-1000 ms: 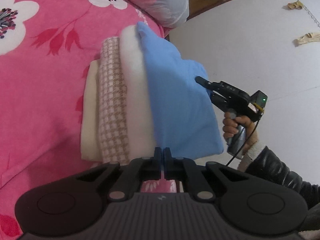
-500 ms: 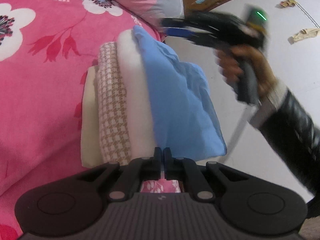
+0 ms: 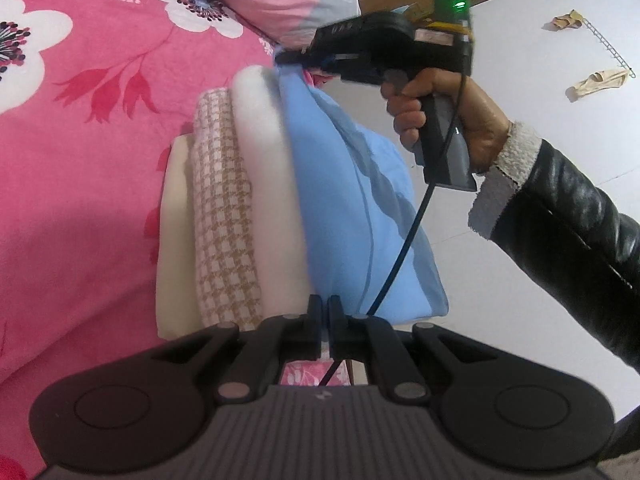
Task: Fold clothes
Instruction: 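Open the right gripper and withdraw it while the left gripper holds the shirt on the stack, then open the left gripper and release the shirt onto the stack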
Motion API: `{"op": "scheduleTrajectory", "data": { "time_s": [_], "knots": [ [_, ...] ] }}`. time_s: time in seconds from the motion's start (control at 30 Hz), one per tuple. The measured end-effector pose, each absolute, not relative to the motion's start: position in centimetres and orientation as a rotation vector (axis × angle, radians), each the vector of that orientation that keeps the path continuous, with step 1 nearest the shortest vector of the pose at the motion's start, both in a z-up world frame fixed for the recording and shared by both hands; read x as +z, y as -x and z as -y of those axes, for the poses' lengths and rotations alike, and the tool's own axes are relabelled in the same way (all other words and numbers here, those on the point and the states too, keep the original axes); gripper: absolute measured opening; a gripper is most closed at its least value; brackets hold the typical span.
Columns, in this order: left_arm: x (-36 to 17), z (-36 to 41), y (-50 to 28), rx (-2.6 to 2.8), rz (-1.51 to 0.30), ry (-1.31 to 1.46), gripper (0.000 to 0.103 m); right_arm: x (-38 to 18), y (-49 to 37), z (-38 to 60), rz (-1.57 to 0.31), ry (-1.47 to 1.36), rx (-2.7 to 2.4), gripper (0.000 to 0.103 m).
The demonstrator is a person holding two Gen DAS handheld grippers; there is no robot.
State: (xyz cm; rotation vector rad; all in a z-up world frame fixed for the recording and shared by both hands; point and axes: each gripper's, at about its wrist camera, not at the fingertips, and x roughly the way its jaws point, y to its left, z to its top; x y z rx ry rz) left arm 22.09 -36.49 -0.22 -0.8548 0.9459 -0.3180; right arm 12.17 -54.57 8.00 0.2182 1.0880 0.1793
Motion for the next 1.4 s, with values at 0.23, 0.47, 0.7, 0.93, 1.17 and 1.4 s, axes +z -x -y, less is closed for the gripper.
{"op": "scheduleTrajectory", "data": {
  "time_s": [0.23, 0.47, 0.7, 0.93, 1.17, 1.4],
  "knots": [
    [0.0, 36.4, -22.3, -0.309, -0.957, 0.871, 0.004, 5.6, -12.4, 54.5, -1.076, -0.26, 0.185, 0.008],
    [1.6, 34.4, -22.1, -0.273, -1.007, 0.842, 0.03, 13.0, -5.4, 62.6, -0.781, -0.447, 0.076, 0.02],
    [5.7, 33.2, -24.5, -0.247, -0.946, 0.685, 0.036, 17.7, 8.9, 71.5, -0.667, -0.486, -0.17, 0.021],
    [8.2, 40.2, -28.7, -0.385, -0.938, 0.386, 0.047, 14.1, 18.2, 68.0, -0.678, -0.515, -0.151, 0.016],
    [7.4, 43.5, -28.4, -0.365, -1.055, 0.165, 0.053, 9.9, 21.6, 64.3, -0.837, -0.479, -0.239, 0.016],
    [13.7, 42.1, -23.1, -0.36, -1.026, 0.182, 0.077, 15.5, 27.1, 60.8, -0.779, -0.561, -0.306, 0.018]
  ]
}}
